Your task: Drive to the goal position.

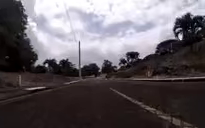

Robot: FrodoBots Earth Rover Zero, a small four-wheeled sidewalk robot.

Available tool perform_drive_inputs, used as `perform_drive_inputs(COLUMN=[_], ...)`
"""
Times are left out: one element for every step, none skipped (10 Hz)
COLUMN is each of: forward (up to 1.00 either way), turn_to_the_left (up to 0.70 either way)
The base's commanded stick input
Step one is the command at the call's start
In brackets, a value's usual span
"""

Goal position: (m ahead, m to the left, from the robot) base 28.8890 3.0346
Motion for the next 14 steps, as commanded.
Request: perform_drive_inputs(forward=[0.73,0.78,0.83,0.85,0.85,0.85,0.85,0.85,0.85,0.85,0.85,0.85,0.85,0.85], turn_to_the_left=[0.00,0.00,0.00,0.00,0.00,0.00,-0.02,-0.21,-0.20,-0.10,0.00,0.00,0.00,0.00])
